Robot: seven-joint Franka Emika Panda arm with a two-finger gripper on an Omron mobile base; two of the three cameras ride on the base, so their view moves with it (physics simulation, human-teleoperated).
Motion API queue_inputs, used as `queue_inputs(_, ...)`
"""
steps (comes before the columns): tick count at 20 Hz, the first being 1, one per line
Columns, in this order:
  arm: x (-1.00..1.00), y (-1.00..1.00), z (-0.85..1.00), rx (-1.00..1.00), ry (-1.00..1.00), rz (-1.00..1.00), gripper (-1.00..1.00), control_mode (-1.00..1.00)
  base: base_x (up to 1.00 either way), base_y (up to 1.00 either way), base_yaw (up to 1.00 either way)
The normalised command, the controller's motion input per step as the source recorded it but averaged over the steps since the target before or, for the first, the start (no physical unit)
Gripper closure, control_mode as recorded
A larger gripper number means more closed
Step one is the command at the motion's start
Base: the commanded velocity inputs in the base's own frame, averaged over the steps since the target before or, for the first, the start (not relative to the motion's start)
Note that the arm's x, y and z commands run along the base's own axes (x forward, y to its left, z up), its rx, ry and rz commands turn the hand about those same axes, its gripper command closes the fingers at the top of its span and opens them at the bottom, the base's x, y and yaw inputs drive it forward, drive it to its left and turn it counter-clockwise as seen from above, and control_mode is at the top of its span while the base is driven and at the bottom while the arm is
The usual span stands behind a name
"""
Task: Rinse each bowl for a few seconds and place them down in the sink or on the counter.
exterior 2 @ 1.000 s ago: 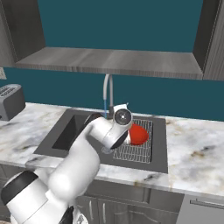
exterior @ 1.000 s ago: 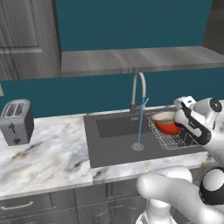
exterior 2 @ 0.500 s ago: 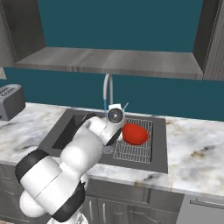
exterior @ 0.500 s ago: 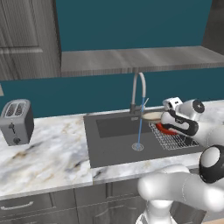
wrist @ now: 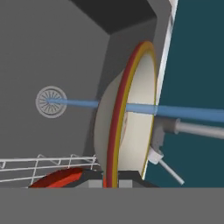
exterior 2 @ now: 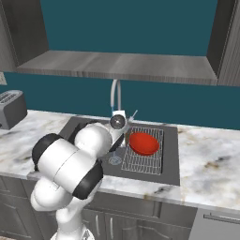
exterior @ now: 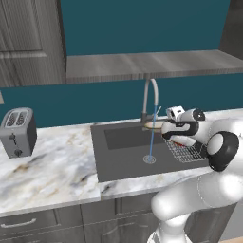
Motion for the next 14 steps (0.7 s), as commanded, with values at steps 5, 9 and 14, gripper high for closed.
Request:
queue_inputs(5, 0.28, -0.06, -0.10, 0.02, 0.00, -0.02, 1.00, -1.00, 0.00, 0.00, 0.00)
queue_inputs(9, -0.16, -0.34, 0.04, 0.00, -0.03, -0.06, 1.00, -1.00, 0.00, 0.00, 0.00)
queue_inputs(14, -0.28, -0.36, 0.08, 0.00, -0.03, -0.08, 1.00, -1.00, 0.00, 0.00, 0.00)
